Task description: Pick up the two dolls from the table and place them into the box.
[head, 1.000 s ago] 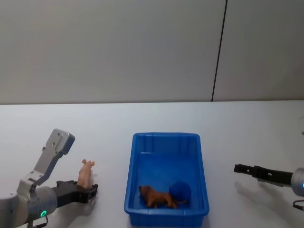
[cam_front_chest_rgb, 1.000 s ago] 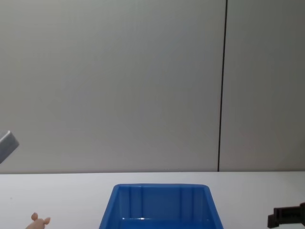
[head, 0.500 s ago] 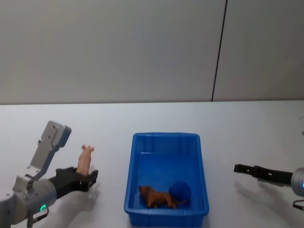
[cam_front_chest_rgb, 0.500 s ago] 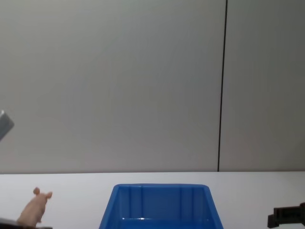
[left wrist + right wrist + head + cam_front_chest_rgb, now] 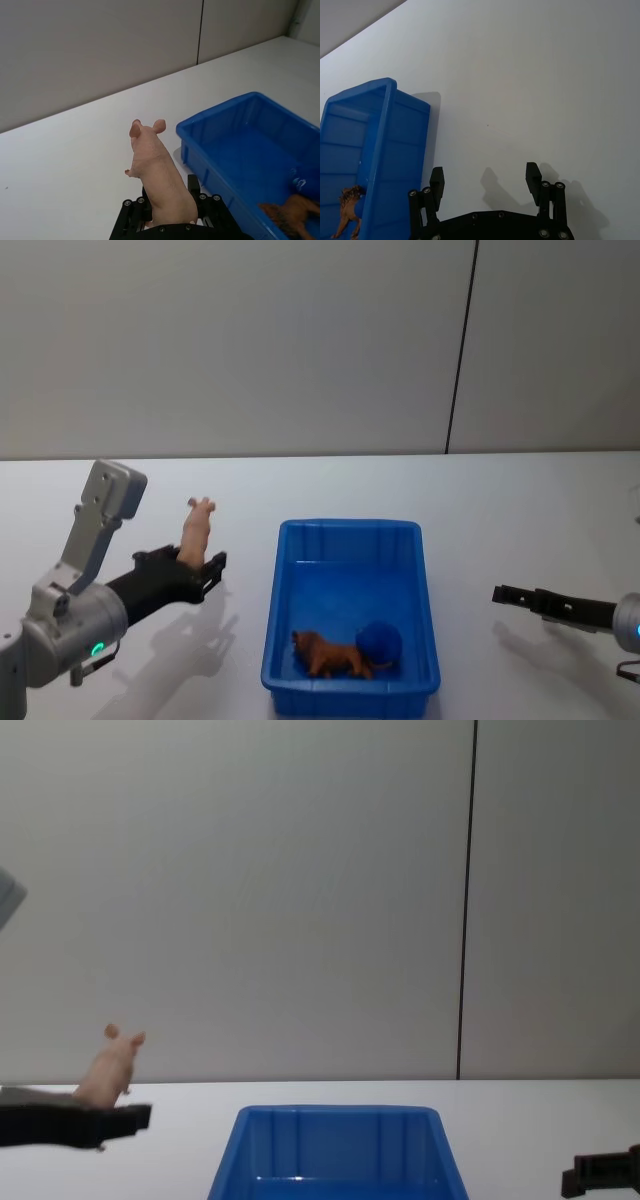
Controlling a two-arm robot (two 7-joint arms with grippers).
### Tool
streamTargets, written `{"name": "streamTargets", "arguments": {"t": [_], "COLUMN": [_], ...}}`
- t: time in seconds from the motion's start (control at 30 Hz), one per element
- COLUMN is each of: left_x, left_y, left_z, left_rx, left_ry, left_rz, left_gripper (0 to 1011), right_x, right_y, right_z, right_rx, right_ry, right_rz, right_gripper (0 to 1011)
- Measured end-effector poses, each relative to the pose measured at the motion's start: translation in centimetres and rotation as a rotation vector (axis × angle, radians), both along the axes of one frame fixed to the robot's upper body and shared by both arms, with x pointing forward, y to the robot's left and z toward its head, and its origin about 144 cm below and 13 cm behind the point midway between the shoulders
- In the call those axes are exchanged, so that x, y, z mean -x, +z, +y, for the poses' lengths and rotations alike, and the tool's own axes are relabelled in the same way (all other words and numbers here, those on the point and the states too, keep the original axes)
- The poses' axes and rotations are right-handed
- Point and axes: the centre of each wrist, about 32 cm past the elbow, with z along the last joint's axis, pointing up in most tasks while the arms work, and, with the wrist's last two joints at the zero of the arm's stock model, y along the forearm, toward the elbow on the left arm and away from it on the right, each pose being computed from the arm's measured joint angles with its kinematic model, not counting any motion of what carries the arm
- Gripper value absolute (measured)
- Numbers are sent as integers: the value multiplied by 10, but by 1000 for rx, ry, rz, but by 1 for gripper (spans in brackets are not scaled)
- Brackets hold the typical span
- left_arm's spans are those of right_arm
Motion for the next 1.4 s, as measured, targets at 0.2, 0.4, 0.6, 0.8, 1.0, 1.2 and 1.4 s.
{"name": "streamTargets", "arguments": {"t": [0.2, 0.4, 0.6, 0.8, 1.0, 1.2, 1.4], "left_x": [-7, -17, -28, -40, -56, -73, -92], "left_y": [9, 14, 18, 20, 21, 19, 17], "left_z": [-4, -8, -13, -18, -24, -32, -41], "left_rx": [46, 88, 125, 158, 193, 230, 266], "left_ry": [-74, -158, -241, -320, -415, -511, -605], "left_rz": [-38, -47, -43, -24, 5, 41, 81], "left_gripper": [416, 415, 416, 416, 416, 485, 679], "right_x": [0, 0, 0, 0, 0, 0, 0], "right_y": [0, 0, 0, 0, 0, 0, 0], "right_z": [0, 0, 0, 0, 0, 0, 0], "right_rx": [0, 0, 0, 0, 0, 0, 0], "right_ry": [0, 0, 0, 0, 0, 0, 0], "right_rz": [0, 0, 0, 0, 0, 0, 0], "right_gripper": [1001, 1001, 1001, 1001, 1001, 1001, 1001]}}
